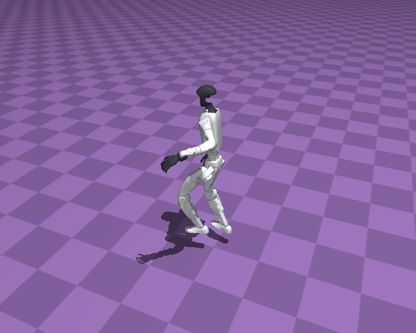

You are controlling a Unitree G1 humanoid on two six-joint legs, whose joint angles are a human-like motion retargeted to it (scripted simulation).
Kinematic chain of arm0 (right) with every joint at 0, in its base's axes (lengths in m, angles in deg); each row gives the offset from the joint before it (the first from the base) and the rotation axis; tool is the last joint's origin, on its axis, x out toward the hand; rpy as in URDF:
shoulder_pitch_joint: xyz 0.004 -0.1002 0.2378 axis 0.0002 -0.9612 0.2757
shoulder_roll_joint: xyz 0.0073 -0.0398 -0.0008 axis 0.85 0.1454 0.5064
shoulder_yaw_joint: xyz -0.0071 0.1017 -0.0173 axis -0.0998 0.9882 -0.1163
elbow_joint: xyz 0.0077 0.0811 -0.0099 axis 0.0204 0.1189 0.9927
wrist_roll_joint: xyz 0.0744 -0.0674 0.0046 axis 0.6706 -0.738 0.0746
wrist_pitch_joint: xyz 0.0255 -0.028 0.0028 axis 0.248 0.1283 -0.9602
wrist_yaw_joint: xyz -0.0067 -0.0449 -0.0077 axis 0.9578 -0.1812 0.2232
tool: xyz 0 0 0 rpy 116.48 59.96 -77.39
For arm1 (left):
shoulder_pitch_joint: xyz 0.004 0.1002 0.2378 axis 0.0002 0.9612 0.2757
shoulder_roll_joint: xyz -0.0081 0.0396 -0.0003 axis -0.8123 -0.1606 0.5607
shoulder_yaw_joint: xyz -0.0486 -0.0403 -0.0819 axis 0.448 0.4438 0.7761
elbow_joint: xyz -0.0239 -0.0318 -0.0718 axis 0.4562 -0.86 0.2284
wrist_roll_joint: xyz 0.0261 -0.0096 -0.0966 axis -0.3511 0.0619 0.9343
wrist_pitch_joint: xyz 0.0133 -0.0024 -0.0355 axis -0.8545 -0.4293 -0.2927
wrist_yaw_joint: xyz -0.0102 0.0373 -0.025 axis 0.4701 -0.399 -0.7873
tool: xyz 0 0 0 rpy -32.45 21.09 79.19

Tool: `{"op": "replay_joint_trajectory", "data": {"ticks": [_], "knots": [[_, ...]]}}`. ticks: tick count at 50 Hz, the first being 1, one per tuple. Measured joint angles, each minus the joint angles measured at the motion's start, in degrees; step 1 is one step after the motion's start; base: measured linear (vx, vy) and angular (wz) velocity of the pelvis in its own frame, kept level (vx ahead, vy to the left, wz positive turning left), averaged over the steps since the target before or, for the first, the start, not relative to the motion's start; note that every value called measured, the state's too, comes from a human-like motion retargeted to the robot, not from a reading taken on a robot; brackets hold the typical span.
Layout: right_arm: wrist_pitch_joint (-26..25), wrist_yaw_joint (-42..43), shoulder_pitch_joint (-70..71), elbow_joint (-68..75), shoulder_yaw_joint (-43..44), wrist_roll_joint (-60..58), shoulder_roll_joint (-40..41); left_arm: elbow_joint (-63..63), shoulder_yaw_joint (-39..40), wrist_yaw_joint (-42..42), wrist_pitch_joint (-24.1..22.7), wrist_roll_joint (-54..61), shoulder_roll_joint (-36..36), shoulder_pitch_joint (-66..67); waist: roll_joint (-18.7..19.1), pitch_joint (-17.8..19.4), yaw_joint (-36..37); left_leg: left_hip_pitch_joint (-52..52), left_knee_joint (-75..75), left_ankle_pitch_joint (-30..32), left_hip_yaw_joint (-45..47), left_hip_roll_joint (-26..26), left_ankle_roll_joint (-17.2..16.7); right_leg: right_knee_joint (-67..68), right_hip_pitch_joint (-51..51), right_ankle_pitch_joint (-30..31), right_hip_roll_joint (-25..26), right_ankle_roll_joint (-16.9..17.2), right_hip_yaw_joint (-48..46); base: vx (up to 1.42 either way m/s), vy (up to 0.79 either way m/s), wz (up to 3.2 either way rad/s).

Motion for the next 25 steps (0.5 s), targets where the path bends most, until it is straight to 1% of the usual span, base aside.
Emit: {"op": "replay_joint_trajectory", "data": {"ticks": [2, 3, 5, 7, 8, 9, 10, 12, 15, 17, 18, 20, 22, 25], "knots": [[0.8, -0.2, -0.4, -1.2, -0.2, -0.3, -0.2, -0.5, -0.7, -0.1, 0.2, 0.6, 0.3, 0.9, 0.2, -0.6, -1.1, 3.7, -13.5, 6.6, 0.8, -1.9, -3.3, 3.0, 0.7, -2.8, -0.6, -0.5, -0.7, 0.25, 0.07, 0.2], [1.1, -0.4, -0.6, -1.7, -0.2, -0.8, -0.4, -0.6, -1.0, 0.2, 0.3, 1.0, 0.5, 1.5, 0.3, -1.2, -1.8, 5.5, -20.4, 11.1, 1.1, -3.1, -5.2, 4.8, 0.6, -4.6, -0.9, -1.0, -1.1, 0.27, 0.08, 0.37], [1.7, -0.7, -1.0, -2.4, -0.3, -1.8, -0.8, -0.4, -1.5, 0.5, 0.4, 1.7, 1.0, 2.8, 0.0, -2.7, -3.3, 9.0, -32.8, 22.4, 1.4, -5.7, -8.8, 9.7, -0.4, -9.1, -2.2, -2.4, -1.8, 0.29, 0.1, 0.39], [2.2, -0.6, -1.2, -2.6, -0.2, -2.7, -1.1, 0.5, -1.4, 0.3, 0.6, 2.0, 1.8, 4.0, 1.2, -5.2, -3.7, 10.9, -40.5, 32.8, 0.9, -5.4, -11.4, 13.3, -2.7, -11.5, -1.3, -4.5, -2.3, 0.29, 0.12, -0.05], [2.4, -0.5, -1.1, -2.4, -0.1, -3.0, -1.2, 1.0, -1.1, 0.2, 0.8, 2.1, 2.0, 4.6, 2.4, -6.4, -3.4, 11.3, -42.3, 35.9, 0.6, -4.0, -12.3, 14.6, -4.1, -11.5, 0.1, -5.7, -2.7, 0.3, 0.15, -0.44], [2.5, -0.3, -1.3, -2.2, 0.0, -3.3, -1.1, 1.6, -1.0, 0.0, 0.8, 1.9, 2.5, 5.3, 3.7, -7.7, -3.1, 11.1, -42.3, 36.8, 0.3, -2.5, -12.3, 16.4, -5.4, -11.5, 1.5, -6.5, -3.3, 0.32, 0.16, -0.56], [2.5, 0.0, -1.7, -1.8, 0.1, -3.5, -0.8, 2.2, -0.9, -0.3, 0.8, 1.5, 3.0, 6.0, 4.9, -9.1, -2.9, 10.8, -41.5, 36.6, 0.1, -1.0, -11.8, 18.5, -6.6, -11.5, 2.7, -7.1, -4.0, 0.32, 0.15, -0.46], [2.1, -0.4, -0.9, 0.2, 0.7, -3.8, -1.5, 3.3, -0.1, -0.4, 1.5, 1.4, 2.6, 6.7, 6.2, -9.9, -3.0, 12.0, -40.4, 29.6, 0.2, 0.0, -9.3, 29.9, -11.4, -11.5, 2.8, -7.1, -4.1, 0.33, 0.13, -0.26], [1.2, -1.1, 0.2, 3.9, 1.6, -3.9, -1.3, 4.7, 0.7, -0.7, 2.2, 1.4, 2.5, 6.8, 5.5, -9.6, -3.8, 13.0, -35.9, 13.0, 1.4, -1.8, -3.4, 50.0, -18.8, -11.5, -2.7, -6.9, -3.3, 0.35, 0.12, -0.04], [0.7, -1.5, 0.8, 5.9, 2.0, -4.0, -0.6, 5.3, 1.0, -0.9, 2.6, 2.3, 2.9, 6.3, 4.1, -8.6, -4.3, 12.6, -32.6, 5.3, 1.1, -4.2, -0.9, 60.9, -23.5, -11.5, -5.5, -6.8, -1.4, 0.36, 0.09, 0.15], [0.6, -1.8, 1.0, 6.7, 2.2, -4.2, -0.1, 5.5, 1.0, -1.0, 2.7, 3.1, 3.2, 5.9, 3.4, -8.2, -4.6, 12.4, -31.5, 2.7, 0.7, -5.5, -0.1, 65.0, -25.7, -11.5, -6.7, -6.8, -0.5, 0.36, 0.07, 0.26], [0.4, -2.3, 1.2, 8.0, 2.5, -4.5, 1.0, 5.5, 0.8, -1.0, 2.7, 5.1, 4.0, 5.3, 2.3, -7.6, -5.4, 12.4, -31.1, -0.1, 0.2, -7.5, 1.0, 70.1, -29.9, -11.5, -8.7, -7.2, 0.6, 0.34, 0.06, 0.34], [0.3, -3.0, 2.0, 8.9, 2.8, -5.0, 1.7, 4.7, 0.2, -0.4, 2.4, 7.9, 4.1, 4.3, 1.5, -7.1, -6.5, 14.0, -34.7, 0.3, -0.6, -9.5, 1.4, 71.2, -33.5, -11.4, -10.5, -7.5, 1.0, 0.31, 0.05, 0.43], [0.3, -3.5, 1.8, 9.5, 2.9, -5.4, 2.6, 4.2, -1.2, 0.5, 1.9, 10.2, 4.8, 3.8, 1.0, -6.9, -7.8, 16.6, -38.6, 1.5, -1.8, -11.1, 1.2, 68.6, -36.2, -11.4, -11.6, -7.6, 0.8, 0.27, 0.02, 0.36]]}}
